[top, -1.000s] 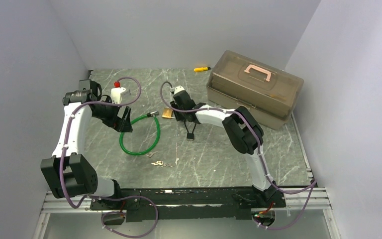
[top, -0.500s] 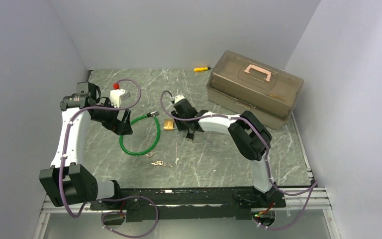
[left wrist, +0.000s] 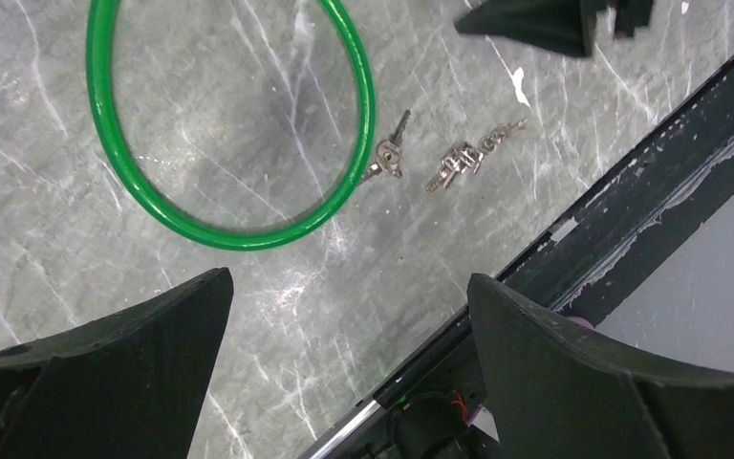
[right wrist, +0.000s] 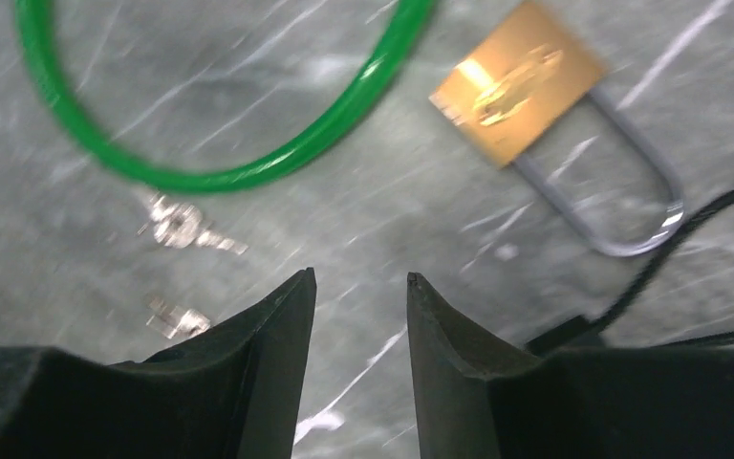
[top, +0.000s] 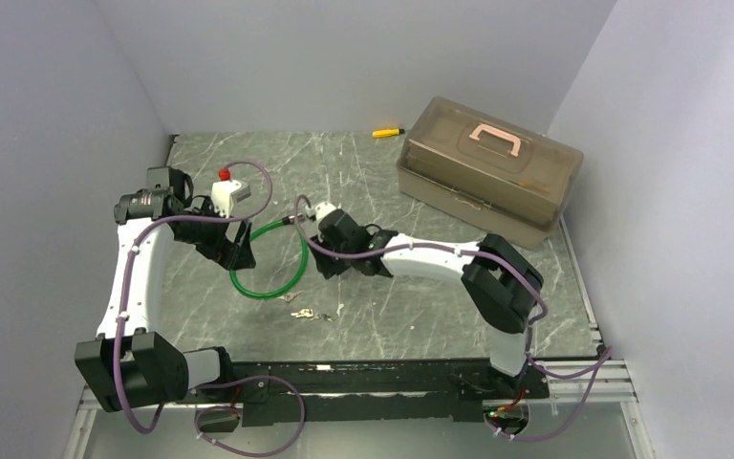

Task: Unlock with the key
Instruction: Move the lock to the center of the board, then pick up the key from the center of the board.

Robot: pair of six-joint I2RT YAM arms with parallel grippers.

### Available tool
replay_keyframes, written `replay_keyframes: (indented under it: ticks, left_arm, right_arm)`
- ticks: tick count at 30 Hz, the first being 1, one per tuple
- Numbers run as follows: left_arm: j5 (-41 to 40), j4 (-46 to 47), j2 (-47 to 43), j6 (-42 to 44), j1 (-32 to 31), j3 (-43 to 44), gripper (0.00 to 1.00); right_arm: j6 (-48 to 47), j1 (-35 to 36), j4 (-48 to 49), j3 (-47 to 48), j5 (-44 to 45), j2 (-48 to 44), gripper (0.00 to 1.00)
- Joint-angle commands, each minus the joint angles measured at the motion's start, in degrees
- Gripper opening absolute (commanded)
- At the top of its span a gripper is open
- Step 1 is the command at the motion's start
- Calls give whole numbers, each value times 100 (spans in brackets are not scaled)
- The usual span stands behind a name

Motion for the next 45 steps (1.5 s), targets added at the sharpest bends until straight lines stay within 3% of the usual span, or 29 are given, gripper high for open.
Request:
replay_keyframes:
  ticks: [1, 6, 11, 16, 23, 30, 34, 37, 40, 45]
  left_arm:
    - [-6, -179, -224, 222, 32, -115, 99]
    - [13, -265, -307, 337, 32, -246, 99]
    - [-6, -372, -328, 468, 32, -250, 99]
    - [-87, -379, -294, 560, 31, -302, 99]
    - [-121, -224, -269, 589, 31, -473, 99]
    - [-180, -129, -292, 583, 32, -546, 99]
    - [-198, -106, -299, 574, 32, -568, 99]
    - [-257, -60, -309, 549, 32, -586, 99]
    - [-273, -77, -349, 555, 30, -587, 99]
    - [-335, -124, -426, 576, 28, -540, 99]
  right_arm:
    - [90, 494, 429, -434, -287, -537, 44]
    - [-31, 1023, 1185, -1076, -274, -723, 56]
    - [-81, 1222, 1726, -1588, -292, -861, 60]
    - [-236, 1266, 1646, -1576, -207, -714, 58]
    - [-362, 1265, 1592, -1613, -262, -584, 46]
    - [-381, 1264, 1568, -1728, -289, -594, 47]
    - [-411, 1296, 1542, -1725, -381, -544, 60]
    - [-423, 1330, 1499, -1690, -206, -449, 62]
    - [-419, 1334, 1519, -1662, -171, -402, 61]
    - [-455, 1361, 1452, -1584, -157, -315, 51]
